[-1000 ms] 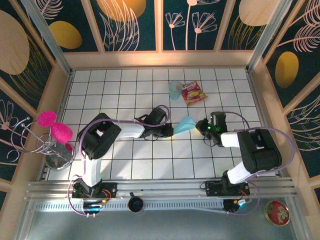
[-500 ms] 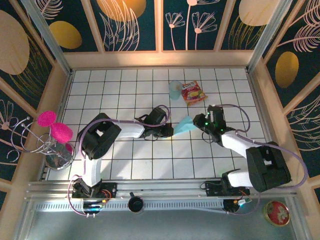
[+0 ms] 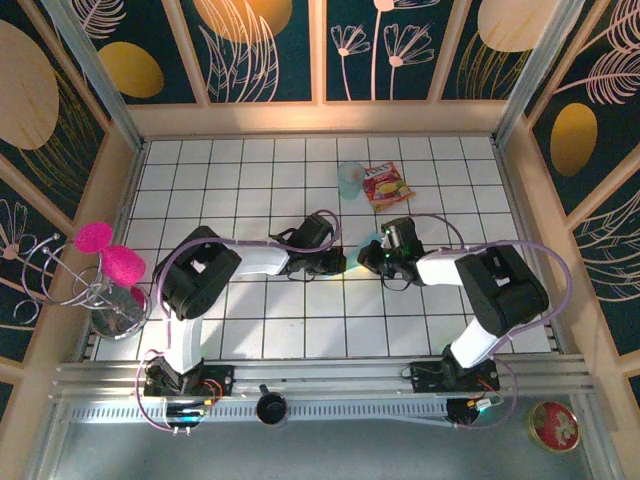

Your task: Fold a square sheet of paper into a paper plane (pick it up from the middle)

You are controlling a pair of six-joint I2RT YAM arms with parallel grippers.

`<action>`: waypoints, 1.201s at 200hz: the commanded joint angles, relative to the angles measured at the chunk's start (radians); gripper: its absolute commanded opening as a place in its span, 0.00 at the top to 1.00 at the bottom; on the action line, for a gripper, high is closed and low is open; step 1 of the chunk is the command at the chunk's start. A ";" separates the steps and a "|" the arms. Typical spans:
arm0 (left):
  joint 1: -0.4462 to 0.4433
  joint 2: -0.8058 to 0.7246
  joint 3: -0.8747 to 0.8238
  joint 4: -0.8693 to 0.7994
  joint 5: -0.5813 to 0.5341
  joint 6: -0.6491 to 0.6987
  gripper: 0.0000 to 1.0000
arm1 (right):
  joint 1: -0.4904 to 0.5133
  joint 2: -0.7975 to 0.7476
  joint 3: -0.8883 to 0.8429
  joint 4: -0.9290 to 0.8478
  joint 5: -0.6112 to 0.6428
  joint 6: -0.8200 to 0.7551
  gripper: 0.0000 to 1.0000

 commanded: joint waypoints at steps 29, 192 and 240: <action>0.001 -0.034 0.092 -0.067 0.069 0.084 0.94 | -0.037 0.059 0.046 -0.086 -0.011 -0.100 0.94; 0.001 0.117 0.141 -0.157 0.064 0.161 1.00 | -0.056 0.114 0.084 -0.134 -0.027 -0.149 0.94; 0.001 0.065 0.053 -0.190 0.069 0.192 1.00 | -0.067 0.136 0.099 -0.179 -0.003 -0.156 0.94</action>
